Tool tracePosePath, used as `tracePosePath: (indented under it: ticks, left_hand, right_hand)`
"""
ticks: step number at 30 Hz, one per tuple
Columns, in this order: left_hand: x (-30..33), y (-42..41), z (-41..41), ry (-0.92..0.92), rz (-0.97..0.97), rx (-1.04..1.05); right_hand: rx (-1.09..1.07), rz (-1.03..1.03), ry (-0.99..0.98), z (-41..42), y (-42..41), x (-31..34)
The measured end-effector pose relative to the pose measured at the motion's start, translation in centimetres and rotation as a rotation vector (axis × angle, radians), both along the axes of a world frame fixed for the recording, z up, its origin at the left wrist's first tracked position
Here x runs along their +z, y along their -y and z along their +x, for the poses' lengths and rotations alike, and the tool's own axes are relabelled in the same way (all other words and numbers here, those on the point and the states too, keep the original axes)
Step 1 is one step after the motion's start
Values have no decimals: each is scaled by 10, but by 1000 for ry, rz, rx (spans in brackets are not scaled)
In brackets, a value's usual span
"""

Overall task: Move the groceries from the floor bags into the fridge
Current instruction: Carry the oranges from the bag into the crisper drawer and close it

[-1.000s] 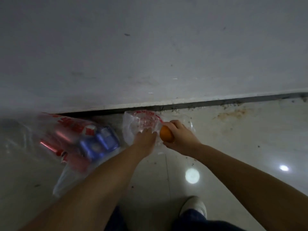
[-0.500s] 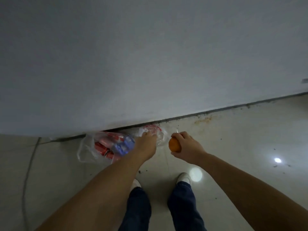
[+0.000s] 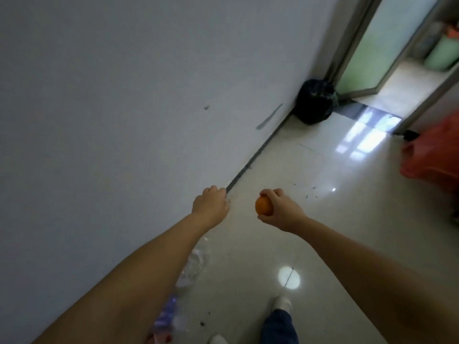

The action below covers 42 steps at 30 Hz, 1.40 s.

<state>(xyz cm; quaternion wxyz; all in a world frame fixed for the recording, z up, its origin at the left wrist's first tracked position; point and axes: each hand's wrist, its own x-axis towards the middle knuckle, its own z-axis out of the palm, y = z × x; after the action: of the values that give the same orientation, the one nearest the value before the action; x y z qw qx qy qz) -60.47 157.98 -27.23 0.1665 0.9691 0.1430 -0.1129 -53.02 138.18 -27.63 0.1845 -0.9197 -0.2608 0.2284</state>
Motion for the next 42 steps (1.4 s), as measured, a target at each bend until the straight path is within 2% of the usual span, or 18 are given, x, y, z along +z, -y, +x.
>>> tracePosePath:
  ticks: [7,14,21,27,35,42]
  left_hand:
    - [75,184,58,113,-19,-391]
    - [101,411,57,157,-38,-713]
    - [100,658,-17,104,-112,-921]
    - [127,828,-62,139,-111,-1124]
    - [154,954,-38,227,-141,-1199]
    - [165,1061,67,246,-165,-1170]
  right_hand:
    - [-423,30,118,-30,196,75]
    - [-778,13,187,-114,412,109]
    - [-915,-107,220,-224,628,128]
    - [-972,-189,307,-286,768,158]
    - [-1086,-157,408,-269,889,165]
    - [-1108,-111,476,-184,999,175]
